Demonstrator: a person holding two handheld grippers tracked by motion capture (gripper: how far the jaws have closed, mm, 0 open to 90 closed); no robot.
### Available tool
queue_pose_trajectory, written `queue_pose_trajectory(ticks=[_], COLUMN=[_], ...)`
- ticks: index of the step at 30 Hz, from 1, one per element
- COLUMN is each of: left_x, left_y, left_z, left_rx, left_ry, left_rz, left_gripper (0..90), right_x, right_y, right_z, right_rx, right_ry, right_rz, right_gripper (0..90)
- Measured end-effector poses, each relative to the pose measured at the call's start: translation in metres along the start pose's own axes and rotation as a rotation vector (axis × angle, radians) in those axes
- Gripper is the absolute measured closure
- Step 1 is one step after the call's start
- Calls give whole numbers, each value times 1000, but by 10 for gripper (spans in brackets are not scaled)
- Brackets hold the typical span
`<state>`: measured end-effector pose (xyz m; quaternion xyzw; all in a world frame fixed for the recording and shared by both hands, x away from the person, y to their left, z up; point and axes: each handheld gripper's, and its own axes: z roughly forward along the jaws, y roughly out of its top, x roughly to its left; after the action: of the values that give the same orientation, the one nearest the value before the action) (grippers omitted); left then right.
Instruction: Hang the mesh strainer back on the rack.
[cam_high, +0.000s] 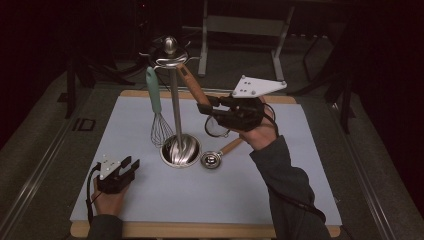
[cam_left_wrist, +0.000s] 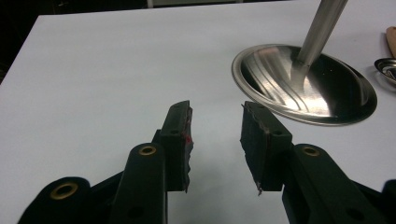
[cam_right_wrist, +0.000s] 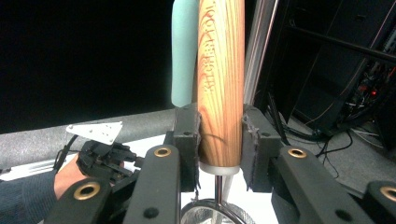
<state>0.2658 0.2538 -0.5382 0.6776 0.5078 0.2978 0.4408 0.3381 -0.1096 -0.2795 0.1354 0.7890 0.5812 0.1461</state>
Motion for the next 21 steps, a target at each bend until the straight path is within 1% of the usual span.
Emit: queue_pose_trajectory(ticks=[4,11,15,18,21], left_x=[0,0,0,0,0], left_y=[0,0,0,0,0], left_z=[0,0,0,0,0], left_rx=[0,0,0,0,1], left_ry=[0,0,0,0,-2], left_rz=[0,0,0,0,-2], left_gripper=[631,631,631,630,630], right_x=[0,0,-2,-5,-5], right_y=[-2,-5,-7,-9,-11], right_z=[5,7,13,20,27], right_rx=[-1,0,17,44,61], right_ry=[1,7,2,-13,-1], right_rz=[5,12,21,25,25], right_gripper=[707,708,708,707,698])
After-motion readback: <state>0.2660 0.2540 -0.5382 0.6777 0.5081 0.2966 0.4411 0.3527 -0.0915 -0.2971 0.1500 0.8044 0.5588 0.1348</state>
